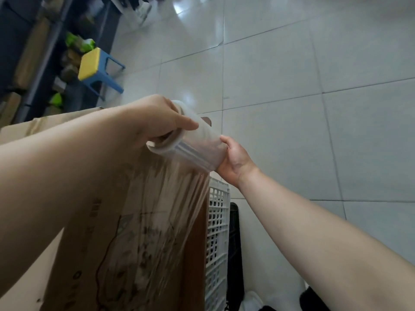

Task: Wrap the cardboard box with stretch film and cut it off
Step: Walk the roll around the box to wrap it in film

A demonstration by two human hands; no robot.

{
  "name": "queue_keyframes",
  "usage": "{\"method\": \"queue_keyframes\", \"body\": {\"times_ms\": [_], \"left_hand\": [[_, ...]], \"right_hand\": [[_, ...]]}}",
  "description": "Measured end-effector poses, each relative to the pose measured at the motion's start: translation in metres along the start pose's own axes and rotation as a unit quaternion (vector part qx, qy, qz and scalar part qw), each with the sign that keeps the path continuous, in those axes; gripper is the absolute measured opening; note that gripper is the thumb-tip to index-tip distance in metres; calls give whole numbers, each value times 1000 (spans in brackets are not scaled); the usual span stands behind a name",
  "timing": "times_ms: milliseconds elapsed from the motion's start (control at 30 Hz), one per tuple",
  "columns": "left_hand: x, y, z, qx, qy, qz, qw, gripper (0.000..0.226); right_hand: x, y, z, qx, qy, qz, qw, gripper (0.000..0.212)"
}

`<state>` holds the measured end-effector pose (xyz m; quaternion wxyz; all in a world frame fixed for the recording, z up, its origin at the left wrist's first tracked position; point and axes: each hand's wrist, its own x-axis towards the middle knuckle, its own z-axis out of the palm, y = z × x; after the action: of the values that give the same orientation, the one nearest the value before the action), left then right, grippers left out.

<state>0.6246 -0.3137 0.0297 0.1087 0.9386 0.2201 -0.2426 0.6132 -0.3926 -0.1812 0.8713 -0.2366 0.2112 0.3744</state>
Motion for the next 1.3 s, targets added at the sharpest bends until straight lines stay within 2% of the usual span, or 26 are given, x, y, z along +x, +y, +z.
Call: {"method": "queue_keyframes", "body": {"times_ms": [200,333,433,600,667,800,933,1167,1300], "left_hand": [[2,1,-1,44,-4,43,998,44],[-1,-3,-3,58,-4,94,994,30],[2,-5,-7,76,5,109,991,22],[11,-4,-12,89,-7,93,992,15],[17,-3,-14,72,-12,74,995,19],[35,-5,-14,-40,6,7,999,45],[55,-10,-20,-96,15,-14,995,47],[77,-17,-45,53,-12,48,997,29],[89,-25,-55,56,-19,53,997,17]], "right_hand": [[2,1,-10,32,-1,-18,999,47],[1,-2,-10,41,20,-19,999,29],[5,-9,-5,31,32,-20,999,27],[22,-17,6,17,18,-13,1000,48],[28,-16,10,23,12,-12,1000,48],[37,-16,14,40,-10,-24,999,41],[49,-21,21,22,-21,-14,999,35],[88,-31,48,-40,12,-12,999,42],[107,-28,58,-48,12,0,999,41]]}}
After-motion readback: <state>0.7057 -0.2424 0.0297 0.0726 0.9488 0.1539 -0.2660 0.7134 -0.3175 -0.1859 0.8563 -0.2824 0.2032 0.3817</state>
